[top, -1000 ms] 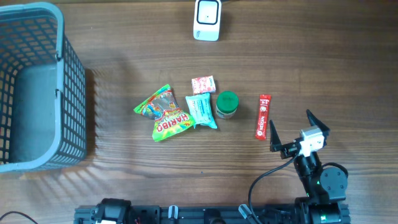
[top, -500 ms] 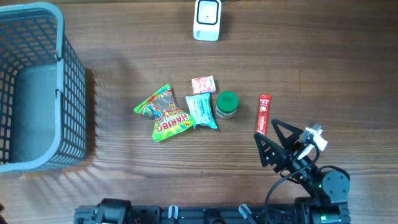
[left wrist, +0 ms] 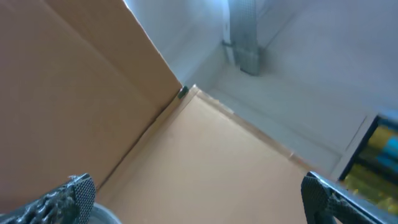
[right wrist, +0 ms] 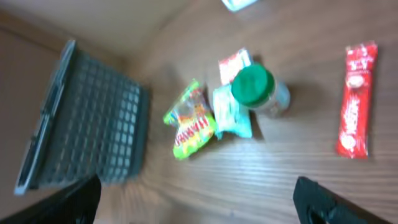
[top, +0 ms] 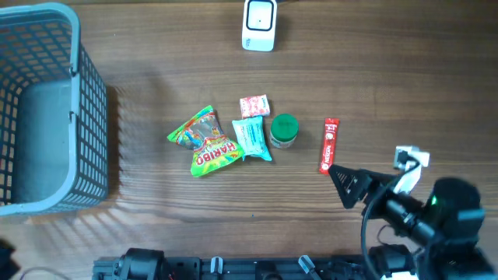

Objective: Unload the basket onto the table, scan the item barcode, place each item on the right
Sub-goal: 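Move the right gripper over the green-lidded jar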

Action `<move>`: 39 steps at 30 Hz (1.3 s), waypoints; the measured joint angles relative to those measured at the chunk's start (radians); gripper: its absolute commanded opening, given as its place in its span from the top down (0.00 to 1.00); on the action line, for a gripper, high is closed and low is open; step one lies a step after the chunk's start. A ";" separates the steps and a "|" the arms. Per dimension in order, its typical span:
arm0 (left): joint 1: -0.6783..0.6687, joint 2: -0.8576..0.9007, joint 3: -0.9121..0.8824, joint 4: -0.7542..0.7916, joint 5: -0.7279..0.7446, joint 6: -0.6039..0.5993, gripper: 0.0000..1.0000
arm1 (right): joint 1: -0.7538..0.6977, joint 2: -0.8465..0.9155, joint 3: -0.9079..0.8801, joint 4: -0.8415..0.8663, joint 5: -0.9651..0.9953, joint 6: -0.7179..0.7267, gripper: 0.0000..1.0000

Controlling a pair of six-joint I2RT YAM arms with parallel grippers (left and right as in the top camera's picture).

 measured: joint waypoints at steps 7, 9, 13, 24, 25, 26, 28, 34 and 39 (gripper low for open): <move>0.000 0.059 -0.009 0.000 0.000 0.055 0.00 | 0.000 0.204 0.151 -0.159 -0.168 -0.015 0.01; 0.000 0.048 -0.009 0.000 0.000 0.056 0.00 | 0.000 0.227 0.151 -0.128 -0.175 0.041 0.00; 0.000 -0.008 -0.009 -0.001 0.000 0.063 0.00 | 0.000 0.310 0.151 -0.152 -0.138 0.177 0.00; 0.016 -0.210 -0.035 -0.023 0.002 0.050 0.00 | 0.059 0.500 0.151 -0.175 0.077 0.429 0.01; 0.028 -0.227 -0.049 -0.023 0.005 0.048 0.00 | 0.068 0.513 0.151 -0.175 0.094 0.453 0.01; 0.040 -0.239 -0.062 -0.022 0.010 0.047 0.00 | 0.076 0.527 0.151 -0.175 0.111 0.478 0.00; 0.064 -0.245 -0.077 -0.019 0.034 0.047 0.00 | 0.085 0.555 0.153 -0.177 0.143 0.522 0.01; 0.084 -0.245 -0.101 -0.028 0.123 0.017 0.00 | 0.085 0.663 0.251 -0.213 0.212 0.639 0.00; 0.084 -0.245 -0.126 -0.107 0.141 -0.059 0.00 | 0.085 0.752 0.348 -0.246 0.288 0.750 0.00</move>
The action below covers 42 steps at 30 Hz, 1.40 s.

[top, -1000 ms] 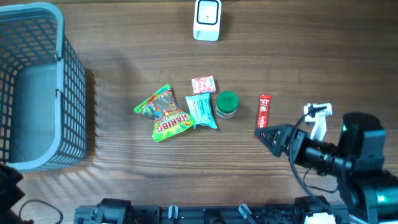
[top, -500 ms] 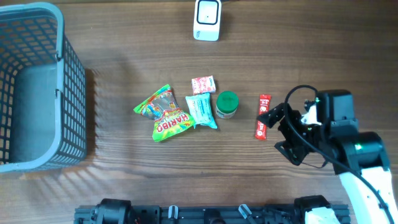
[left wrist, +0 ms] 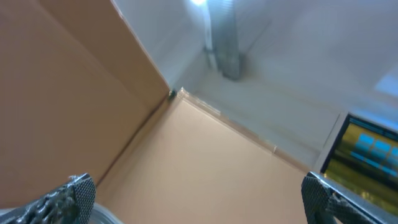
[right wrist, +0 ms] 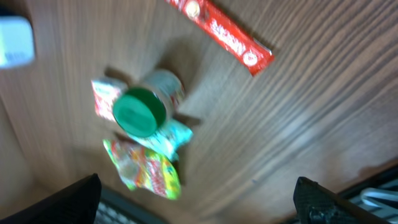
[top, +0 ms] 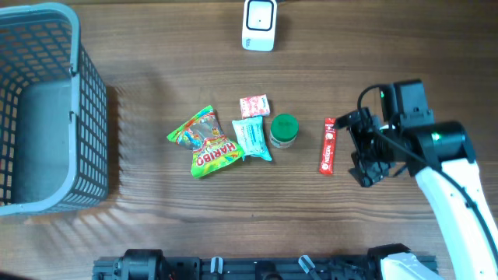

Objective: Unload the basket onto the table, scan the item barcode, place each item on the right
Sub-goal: 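Move the right gripper over the green-lidded jar, then lower the right gripper and close it around the jar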

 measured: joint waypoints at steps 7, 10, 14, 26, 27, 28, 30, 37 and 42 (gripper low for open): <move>0.000 0.000 -0.012 -0.257 0.017 -0.042 0.00 | 0.000 0.171 0.052 0.030 0.045 0.124 0.01; 0.000 0.000 -0.014 -0.356 0.021 -0.048 0.00 | 0.002 0.298 0.069 0.002 0.026 0.161 0.00; 0.000 0.000 -0.014 -0.410 0.021 -0.049 0.00 | 0.037 0.421 0.130 0.000 -0.010 0.220 0.01; 0.000 0.000 -0.014 -0.527 0.021 -0.050 0.00 | 0.222 0.451 0.219 0.137 -0.037 0.556 0.01; 0.000 0.000 -0.014 -0.532 0.021 -0.050 0.00 | 0.235 0.459 0.219 0.156 -0.037 0.591 0.01; 0.000 0.000 -0.014 -0.538 0.021 -0.049 0.00 | 0.243 0.470 0.220 0.171 -0.038 0.615 0.00; 0.000 0.000 -0.014 -0.546 0.021 -0.049 0.00 | 0.249 0.497 0.220 0.195 -0.042 0.647 0.01; 0.000 0.000 -0.014 -0.549 0.021 -0.049 0.00 | 0.249 0.616 0.220 0.283 -0.064 0.695 0.01; 0.000 0.000 -0.014 -0.549 0.021 -0.049 0.00 | 0.249 0.670 0.220 0.282 -0.072 0.695 0.01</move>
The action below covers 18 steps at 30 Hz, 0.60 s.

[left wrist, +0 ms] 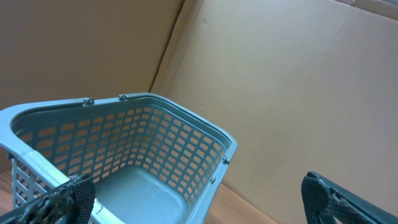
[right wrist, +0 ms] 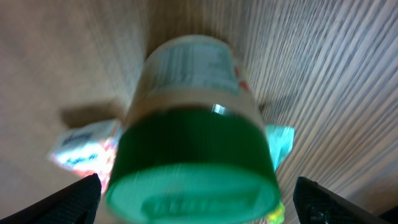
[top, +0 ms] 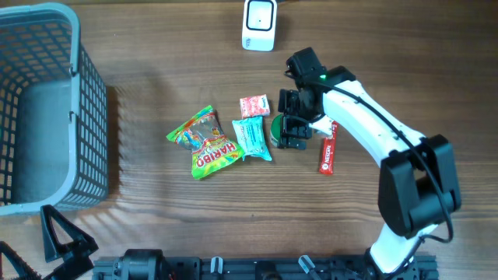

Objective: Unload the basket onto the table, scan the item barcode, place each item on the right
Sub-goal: 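Lower the right gripper and close it around the jar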

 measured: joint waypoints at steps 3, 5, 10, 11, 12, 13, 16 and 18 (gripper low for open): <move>0.000 0.000 0.000 -0.001 0.000 0.000 0.00 | 0.000 0.031 0.000 -0.011 -0.003 -0.007 0.18; 0.000 0.000 0.000 -0.014 0.000 0.000 0.00 | 0.000 0.045 0.000 -0.010 -0.003 -0.031 0.26; 0.000 0.000 0.000 -0.042 0.000 0.000 0.00 | 0.000 0.055 0.000 -0.030 -0.003 -0.130 0.30; 0.000 0.000 0.000 -0.042 0.000 0.000 0.00 | 0.000 0.055 0.000 -0.030 -0.003 -0.164 0.30; 0.000 0.000 0.000 -0.042 0.000 0.000 0.00 | 0.000 0.055 0.000 -0.030 -0.002 -0.200 0.30; 0.000 0.000 0.000 -0.043 0.000 0.000 0.00 | 0.000 0.055 0.000 -0.031 -0.001 -0.254 0.30; 0.000 0.000 0.000 -0.064 0.000 0.000 0.00 | -0.004 0.055 0.002 -0.032 0.013 -0.482 0.30; 0.000 0.000 0.000 -0.118 0.000 0.000 0.00 | -0.018 0.055 0.008 -0.036 0.017 -0.687 0.30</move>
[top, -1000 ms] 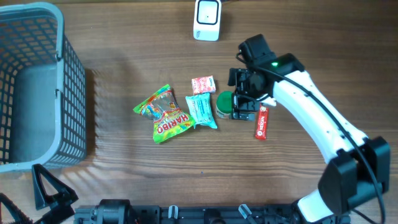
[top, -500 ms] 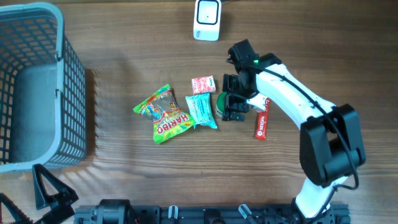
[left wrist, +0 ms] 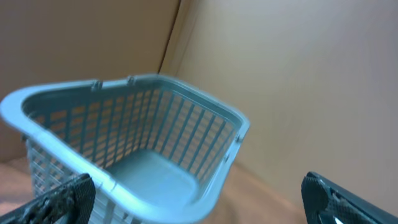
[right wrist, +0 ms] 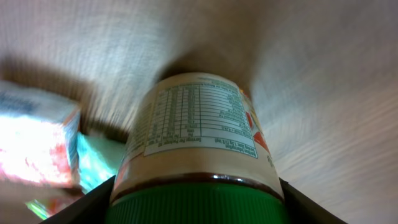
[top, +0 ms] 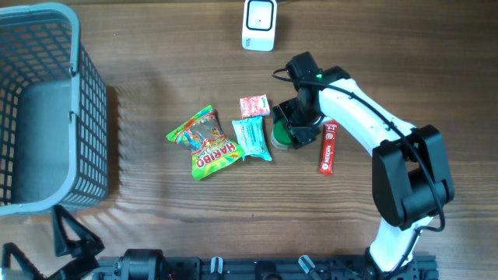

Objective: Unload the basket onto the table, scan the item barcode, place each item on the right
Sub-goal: 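Lower the right gripper and close it around the jar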

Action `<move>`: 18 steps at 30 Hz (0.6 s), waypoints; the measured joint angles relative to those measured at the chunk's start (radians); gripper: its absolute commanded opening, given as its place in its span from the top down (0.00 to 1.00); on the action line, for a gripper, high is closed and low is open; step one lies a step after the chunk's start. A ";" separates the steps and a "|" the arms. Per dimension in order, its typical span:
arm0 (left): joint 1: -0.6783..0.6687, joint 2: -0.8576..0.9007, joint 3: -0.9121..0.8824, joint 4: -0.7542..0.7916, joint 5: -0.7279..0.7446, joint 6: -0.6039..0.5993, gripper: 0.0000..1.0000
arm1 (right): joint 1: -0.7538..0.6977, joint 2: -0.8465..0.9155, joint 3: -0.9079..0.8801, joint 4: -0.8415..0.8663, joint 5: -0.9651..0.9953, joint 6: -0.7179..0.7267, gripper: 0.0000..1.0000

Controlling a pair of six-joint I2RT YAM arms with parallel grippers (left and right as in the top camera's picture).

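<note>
A jar with a green lid (top: 277, 137) stands upright at the table's middle; its label (right wrist: 198, 121) with small print fills the right wrist view. My right gripper (top: 297, 124) is down around it, fingers (right wrist: 99, 202) pressed against both sides of the lid, shut on the jar. The white scanner (top: 259, 25) sits at the far edge. My left gripper (top: 74, 236) hovers open at the near left corner, nothing between its fingertips (left wrist: 73, 196).
A grey-blue basket (top: 78, 70) fills the left side and shows in the left wrist view (left wrist: 180, 84). Beside the jar lie a teal packet (top: 253, 140), a small red-and-white packet (top: 254, 106), a Haribo bag (top: 206, 144) and a red stick pack (top: 329, 149).
My right gripper has dropped closer round the jar and its fingers have come in against the lid. The left gripper has shifted slightly, still facing the basket.
My right gripper began open at the near right corner, away from the items. It then hung open beside the red stick pack, then open over the jar. Now it is shut on the jar. The left gripper came into view at the near left.
</note>
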 measured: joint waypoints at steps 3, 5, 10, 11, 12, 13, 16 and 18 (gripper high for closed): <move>0.000 0.000 0.000 -0.074 0.000 0.000 0.00 | -0.034 0.001 0.021 -0.034 0.026 -0.322 0.29; 0.000 0.000 0.000 -0.119 0.001 0.000 0.00 | -0.060 0.001 0.049 -0.085 0.054 -0.536 0.28; 0.000 0.000 0.000 -0.145 0.001 0.000 0.00 | -0.074 0.001 0.111 -0.161 0.180 -0.890 0.00; 0.000 0.000 0.000 -0.138 0.001 0.000 0.00 | -0.074 0.001 0.117 -0.164 0.201 -0.940 0.00; 0.000 0.000 0.000 -0.121 0.001 0.000 0.00 | -0.074 0.001 0.118 -0.164 0.217 -0.972 0.00; 0.000 0.000 0.000 -0.107 0.001 0.000 0.00 | -0.074 0.001 0.118 -0.164 0.226 -0.989 0.00; 0.000 0.000 0.000 -0.053 0.008 0.000 0.00 | -0.074 0.001 0.119 -0.167 0.248 -1.032 0.00; 0.000 0.000 0.000 -0.017 0.023 0.000 0.00 | -0.074 0.001 0.127 -0.177 0.254 -1.032 0.00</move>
